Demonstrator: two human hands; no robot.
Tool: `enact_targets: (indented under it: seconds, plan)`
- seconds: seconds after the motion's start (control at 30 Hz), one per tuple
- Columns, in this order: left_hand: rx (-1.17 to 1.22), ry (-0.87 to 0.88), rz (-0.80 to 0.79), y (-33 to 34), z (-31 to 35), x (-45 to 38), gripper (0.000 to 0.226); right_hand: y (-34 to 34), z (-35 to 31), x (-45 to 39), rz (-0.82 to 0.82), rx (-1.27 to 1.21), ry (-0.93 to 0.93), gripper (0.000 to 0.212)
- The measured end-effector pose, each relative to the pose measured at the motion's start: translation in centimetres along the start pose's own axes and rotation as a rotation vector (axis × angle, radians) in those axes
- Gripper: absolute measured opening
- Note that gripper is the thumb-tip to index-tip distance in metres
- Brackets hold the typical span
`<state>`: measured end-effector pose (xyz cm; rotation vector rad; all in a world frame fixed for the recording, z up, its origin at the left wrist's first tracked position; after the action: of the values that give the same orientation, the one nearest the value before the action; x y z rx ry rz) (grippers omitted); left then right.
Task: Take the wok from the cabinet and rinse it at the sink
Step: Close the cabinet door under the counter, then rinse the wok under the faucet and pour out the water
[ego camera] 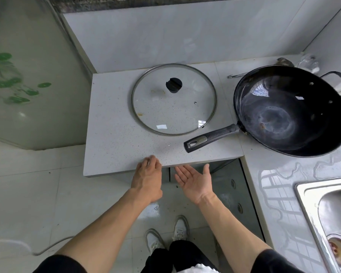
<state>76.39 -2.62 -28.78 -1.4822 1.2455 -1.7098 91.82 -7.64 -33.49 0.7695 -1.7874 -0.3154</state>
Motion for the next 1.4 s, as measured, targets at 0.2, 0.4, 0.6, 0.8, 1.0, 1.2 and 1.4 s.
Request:
enact_targets:
  seconds: [0.2,0.4,0.6,0.8,1.0,1.2,1.4]
  plan:
    - [0.136,-0.008,-0.101,-0.6,-0.6,0.4,0.090,-0.6,-2.4,2.2,0.012,0.212,-0.056,0.071]
    - [0.254,-0.027,-0.179,-2.8,-1.3,0.7,0.071,-0.4,-5.9,5.0,-0.076,0.526,-0.213,0.059]
    - [0.330,-0.052,-0.082,-4.9,-0.1,1.9,0.057,1.0,-9.2,7.1,-0.144,0.861,-0.522,0.040]
    - [0.351,0.004,0.017,-8.7,-0.1,1.4,0.053,2.9,-11.6,8.6,-0.201,1.142,-0.839,0.029]
    - [0.421,0.096,0.130,-12.8,0.6,-0.9,0.043,3.0,-13.0,9.7,-0.086,1.233,-0.961,0.020]
    - [0.447,0.311,0.141,-15.8,2.4,-3.6,0.042,3.3,-13.0,11.4,0.112,1.215,-1.043,0.018]
    - [0.431,0.519,0.127,-17.4,2.6,-5.5,0.037,4.3,-12.1,14.5,0.388,1.201,-1.080,0.030]
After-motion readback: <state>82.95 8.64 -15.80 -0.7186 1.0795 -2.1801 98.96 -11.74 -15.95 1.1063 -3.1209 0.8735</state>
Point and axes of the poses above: each hand's wrist, its own x-axis away from the middle knuckle, its own y-axis out of the palm, z = x × y, the point moved 1 cm from there along -x, towards the middle knuckle, and after that the axes turned 11 degrees about -y, right-handed, at the moved point
